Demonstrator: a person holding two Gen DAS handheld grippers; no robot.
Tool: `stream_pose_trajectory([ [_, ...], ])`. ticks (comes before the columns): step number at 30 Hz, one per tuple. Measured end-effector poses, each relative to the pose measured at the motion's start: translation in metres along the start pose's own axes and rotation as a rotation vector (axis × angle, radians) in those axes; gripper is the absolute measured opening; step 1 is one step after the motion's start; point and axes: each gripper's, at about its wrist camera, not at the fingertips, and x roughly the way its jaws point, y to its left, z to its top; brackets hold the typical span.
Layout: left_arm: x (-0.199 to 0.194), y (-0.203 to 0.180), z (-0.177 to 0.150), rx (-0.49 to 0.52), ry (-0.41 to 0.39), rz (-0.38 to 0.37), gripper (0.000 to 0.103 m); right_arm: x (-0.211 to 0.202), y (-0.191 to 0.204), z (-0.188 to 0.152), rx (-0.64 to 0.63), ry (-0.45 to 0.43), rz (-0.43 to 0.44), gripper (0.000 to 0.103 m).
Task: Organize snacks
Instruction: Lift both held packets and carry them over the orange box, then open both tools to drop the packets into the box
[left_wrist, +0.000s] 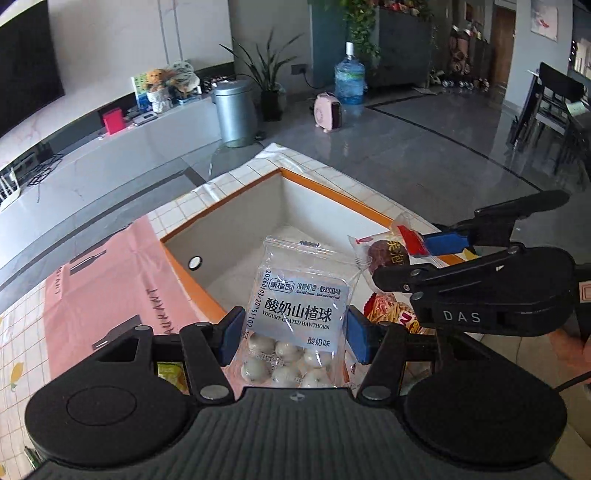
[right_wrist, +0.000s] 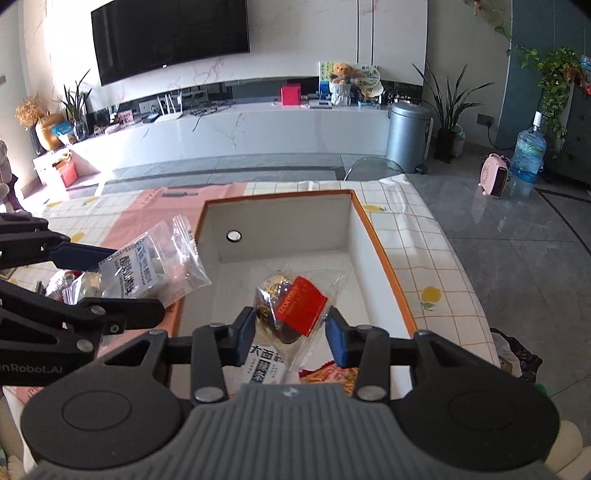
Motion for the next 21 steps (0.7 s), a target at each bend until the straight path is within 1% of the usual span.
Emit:
stream_pose_trajectory([
  [4,0.035,-0.007,0.009,0.082,0.071,-0.009,0.066,0.037,-0.015,0.002,-0.04,0.093,0.023,0.039],
  [9,0.073,-0.005,0.016,0.164,0.152,-0.024,0.066,0.079,-0.018,0.007,-0.107,0.2,0.064,0.039],
  [13,0.097,-0.003,0.017,0.225,0.197,-0.034,0.066,0.106,-0.019,0.008,-0.147,0.257,0.075,0.039],
  [17,0.113,-0.008,0.018,0.295,0.227,-0.043,0.066,0.123,-0.019,0.008,-0.183,0.295,0.081,0.039],
  [21,0.128,-0.006,0.016,0.302,0.261,-0.068,0.066,0.136,-0.022,0.008,-0.198,0.332,0.085,0.039],
])
